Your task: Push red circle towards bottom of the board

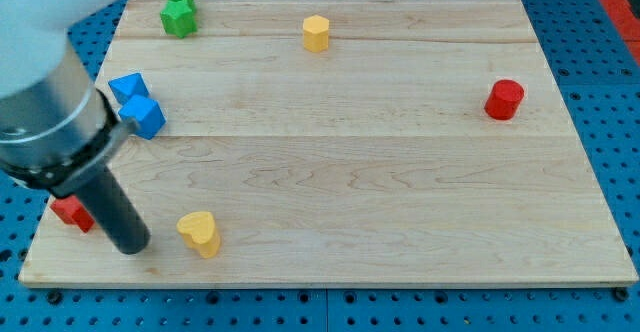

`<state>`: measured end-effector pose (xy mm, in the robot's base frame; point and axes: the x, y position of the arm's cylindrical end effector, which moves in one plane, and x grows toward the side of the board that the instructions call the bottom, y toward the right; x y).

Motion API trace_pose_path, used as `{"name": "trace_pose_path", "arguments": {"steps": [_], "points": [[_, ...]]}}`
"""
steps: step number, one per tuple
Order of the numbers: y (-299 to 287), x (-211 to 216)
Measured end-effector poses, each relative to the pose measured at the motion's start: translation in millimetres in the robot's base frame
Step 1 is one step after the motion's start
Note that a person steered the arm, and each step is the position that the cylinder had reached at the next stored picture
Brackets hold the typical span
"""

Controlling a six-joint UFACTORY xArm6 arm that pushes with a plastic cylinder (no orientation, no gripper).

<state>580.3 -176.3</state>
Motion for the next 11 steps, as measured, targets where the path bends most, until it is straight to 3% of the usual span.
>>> {"name": "trace_pose_path", "arguments": {"steps": [1,2,3,5,6,7,8,9,11], "points": [[85,-20],[38,-46],[156,-92],[407,-134],[456,-191],[381,-198],[283,-159],[343,-159],[262,-148]]}}
